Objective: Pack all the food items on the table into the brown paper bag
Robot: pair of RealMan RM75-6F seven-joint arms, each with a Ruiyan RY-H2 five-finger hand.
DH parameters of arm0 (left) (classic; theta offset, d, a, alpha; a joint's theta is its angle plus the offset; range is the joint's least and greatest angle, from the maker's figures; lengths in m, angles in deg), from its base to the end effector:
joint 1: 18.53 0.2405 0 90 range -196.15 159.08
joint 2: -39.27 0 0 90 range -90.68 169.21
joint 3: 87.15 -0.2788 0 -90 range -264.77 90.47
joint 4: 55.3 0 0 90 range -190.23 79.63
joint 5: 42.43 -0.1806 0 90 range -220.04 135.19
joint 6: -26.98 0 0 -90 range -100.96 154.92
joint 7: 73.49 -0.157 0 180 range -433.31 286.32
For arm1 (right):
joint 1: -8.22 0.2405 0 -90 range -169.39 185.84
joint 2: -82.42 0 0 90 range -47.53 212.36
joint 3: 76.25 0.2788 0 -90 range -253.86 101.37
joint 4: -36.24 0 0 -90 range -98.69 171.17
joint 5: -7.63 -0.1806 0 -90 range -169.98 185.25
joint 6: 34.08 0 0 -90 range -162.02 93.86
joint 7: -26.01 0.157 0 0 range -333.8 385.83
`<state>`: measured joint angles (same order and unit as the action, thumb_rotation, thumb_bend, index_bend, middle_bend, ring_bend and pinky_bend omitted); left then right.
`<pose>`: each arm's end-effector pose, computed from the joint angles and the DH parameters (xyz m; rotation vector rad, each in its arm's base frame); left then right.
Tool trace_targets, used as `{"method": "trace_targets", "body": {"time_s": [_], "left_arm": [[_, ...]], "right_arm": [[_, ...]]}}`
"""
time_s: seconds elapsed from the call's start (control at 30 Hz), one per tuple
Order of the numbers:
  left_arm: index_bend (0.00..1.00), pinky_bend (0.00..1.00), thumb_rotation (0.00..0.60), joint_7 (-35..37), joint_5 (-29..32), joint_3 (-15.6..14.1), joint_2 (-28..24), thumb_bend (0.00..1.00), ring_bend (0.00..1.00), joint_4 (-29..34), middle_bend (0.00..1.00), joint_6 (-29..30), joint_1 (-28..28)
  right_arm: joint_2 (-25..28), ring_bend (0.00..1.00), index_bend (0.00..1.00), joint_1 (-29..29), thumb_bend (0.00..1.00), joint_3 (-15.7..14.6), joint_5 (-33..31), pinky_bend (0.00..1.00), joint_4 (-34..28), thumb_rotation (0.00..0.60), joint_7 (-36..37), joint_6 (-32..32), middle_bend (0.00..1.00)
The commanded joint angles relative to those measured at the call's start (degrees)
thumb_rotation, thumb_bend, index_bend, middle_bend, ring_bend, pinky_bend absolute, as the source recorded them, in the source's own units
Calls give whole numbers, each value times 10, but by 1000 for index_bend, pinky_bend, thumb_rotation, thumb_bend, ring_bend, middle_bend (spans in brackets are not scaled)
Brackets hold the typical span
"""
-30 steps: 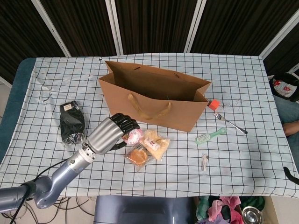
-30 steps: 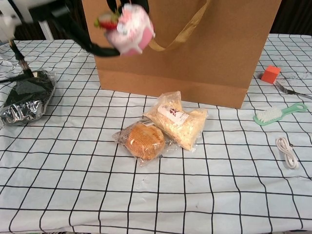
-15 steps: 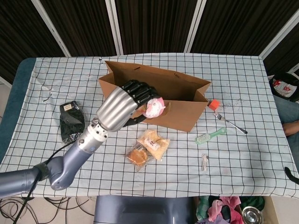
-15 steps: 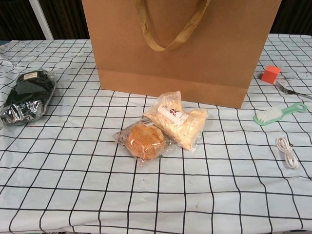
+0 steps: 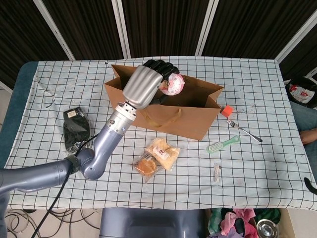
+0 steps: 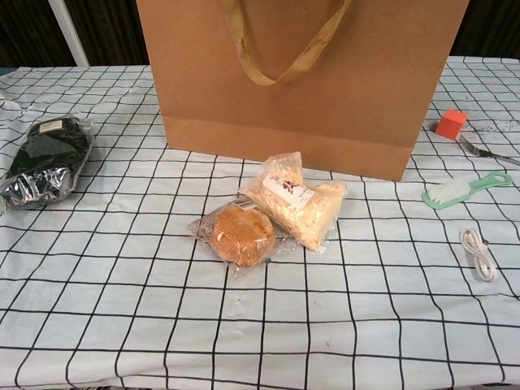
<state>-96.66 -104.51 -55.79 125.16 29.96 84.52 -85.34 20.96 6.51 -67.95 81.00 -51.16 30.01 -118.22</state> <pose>0.0688 0.4353 0.1068 -1.7385 -0.5130 -1.5086 -0.3787 -0.1649 0.2493 1.0826 -0.9318 0.7380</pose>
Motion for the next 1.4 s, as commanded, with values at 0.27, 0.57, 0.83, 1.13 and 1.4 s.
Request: {"method": "trace_targets", "body": {"time_s": [0.27,0.57,0.83,1.13,1.4], "left_arm": [[97,84,600,-49,95,-15,-37,0,0,29,35,-34,-6],[103,107,600,-46,73,-10,-93,3,0,118,77,32,29],[103,108,600,-46,14,-48,-214,6,0,267,83,110,138],[116,108,600,51,-184,-214,-272,6,0,275,88,188,306],[122,104,600,135,-278,-296,-213,17,0,153,93,172,343]], "right_arm": [[2,185,8,-2,224,2,1,194,-1,600,3,-5,100],[2,185,9,-3,223,1,10,194,-6,600,2,-13,100],[1,185,10,-2,223,-1,13,194,-9,600,-4,-12,100],[-2,185,10,-1,223,-2,12,194,-12,600,-16,-12,100],[-4,185,10,0,223,-3,9,194,-11,600,-24,-9,100]]}}
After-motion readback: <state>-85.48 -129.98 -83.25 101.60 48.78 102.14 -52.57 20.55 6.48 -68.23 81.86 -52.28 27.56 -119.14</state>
